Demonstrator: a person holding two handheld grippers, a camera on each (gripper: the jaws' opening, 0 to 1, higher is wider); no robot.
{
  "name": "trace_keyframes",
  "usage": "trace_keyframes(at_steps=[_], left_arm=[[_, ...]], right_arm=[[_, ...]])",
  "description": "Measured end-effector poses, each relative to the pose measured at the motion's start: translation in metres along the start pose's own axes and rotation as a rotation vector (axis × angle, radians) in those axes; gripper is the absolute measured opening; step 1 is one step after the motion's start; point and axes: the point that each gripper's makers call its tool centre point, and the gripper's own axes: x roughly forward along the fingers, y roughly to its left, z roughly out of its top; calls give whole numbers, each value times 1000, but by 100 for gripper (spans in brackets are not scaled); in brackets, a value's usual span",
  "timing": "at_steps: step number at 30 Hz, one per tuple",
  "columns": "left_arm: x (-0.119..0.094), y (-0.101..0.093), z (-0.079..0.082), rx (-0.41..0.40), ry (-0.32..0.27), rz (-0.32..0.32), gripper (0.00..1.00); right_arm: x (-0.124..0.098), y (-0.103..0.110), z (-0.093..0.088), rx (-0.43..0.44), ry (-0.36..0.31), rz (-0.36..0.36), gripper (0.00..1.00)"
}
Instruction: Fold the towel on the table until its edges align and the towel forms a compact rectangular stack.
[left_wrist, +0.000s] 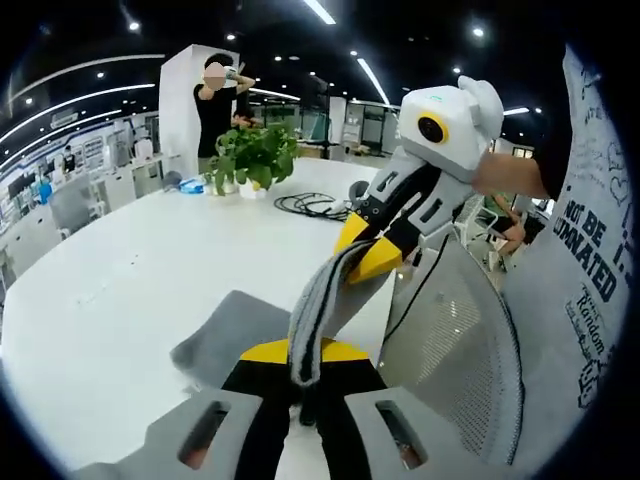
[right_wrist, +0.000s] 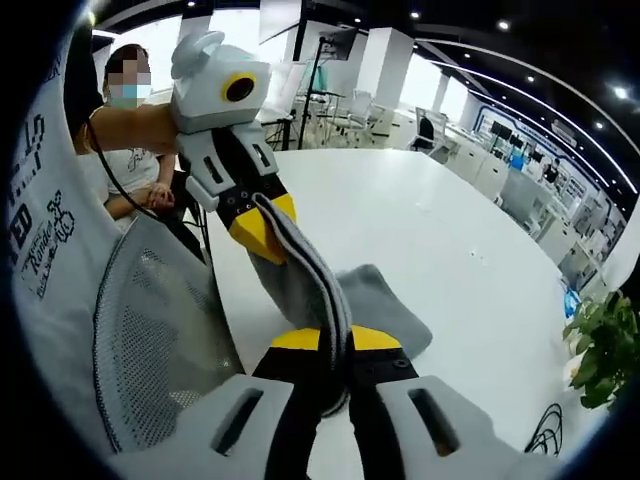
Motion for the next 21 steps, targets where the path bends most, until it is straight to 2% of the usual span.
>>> trace_keyframes(at_steps=[8, 21], left_arm=[[2, 4, 6, 1, -5, 3, 7], [11, 27, 11, -31, -3, -6, 8]], right_arm=[[-2, -7, 3, -1, -5, -4, 6], [11, -30, 8, 26, -14, 18, 6]])
